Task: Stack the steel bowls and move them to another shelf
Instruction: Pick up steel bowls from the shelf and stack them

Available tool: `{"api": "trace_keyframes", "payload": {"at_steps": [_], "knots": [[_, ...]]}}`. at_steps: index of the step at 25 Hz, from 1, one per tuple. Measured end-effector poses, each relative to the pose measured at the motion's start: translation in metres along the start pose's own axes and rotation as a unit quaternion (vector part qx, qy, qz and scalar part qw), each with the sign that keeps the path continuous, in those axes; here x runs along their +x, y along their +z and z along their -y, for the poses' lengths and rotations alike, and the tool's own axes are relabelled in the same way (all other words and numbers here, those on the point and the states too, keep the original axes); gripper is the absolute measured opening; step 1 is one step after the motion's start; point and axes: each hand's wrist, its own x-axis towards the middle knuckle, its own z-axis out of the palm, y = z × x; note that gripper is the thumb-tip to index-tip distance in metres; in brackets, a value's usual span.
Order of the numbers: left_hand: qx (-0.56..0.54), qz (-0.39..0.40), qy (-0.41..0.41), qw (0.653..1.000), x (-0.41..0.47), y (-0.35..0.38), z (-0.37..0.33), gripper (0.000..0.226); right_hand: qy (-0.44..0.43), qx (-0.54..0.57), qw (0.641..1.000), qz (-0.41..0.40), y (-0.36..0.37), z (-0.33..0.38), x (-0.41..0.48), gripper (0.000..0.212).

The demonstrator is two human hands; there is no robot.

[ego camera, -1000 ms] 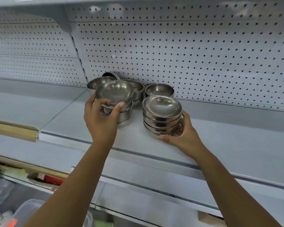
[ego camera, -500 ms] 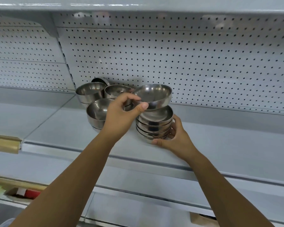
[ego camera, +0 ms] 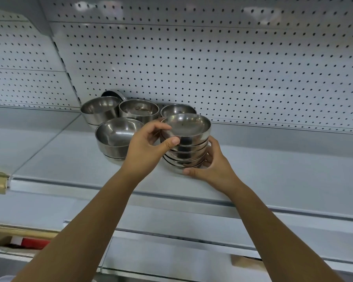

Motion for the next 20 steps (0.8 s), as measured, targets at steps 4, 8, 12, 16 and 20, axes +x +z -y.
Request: {"api": "trace_keyframes", "payload": {"at_steps": [4,8,12,16,20], "knots": [[-0.015,0.013,-0.008,1.0,0.005,-0.005,0.0,0.039,0.01,-0.001,1.0,0.002,0.0,-0.002,0.002,0.112],[-0.055,0.039,-0.029,0.997,0.007,-0.012,0.005,0.05,0.019,0.001,1.0,0.002,-0.001,-0.001,0.002,0.115],[-0.066,0.036,-0.027,0.997,0.006,-0.01,0.007,0.052,0.034,-0.001,0.999,-0.003,-0.002,0.002,0.004,0.104],[-0.093,0.039,-0.018,0.995,0.004,-0.007,0.011,0.053,0.036,0.021,0.999,-0.008,-0.004,0.009,-0.001,0.089],[-0.096,0.053,-0.001,0.994,0.001,0.01,-0.002,0.052,0.034,0.043,0.998,-0.031,-0.015,0.015,-0.021,0.081]]}}
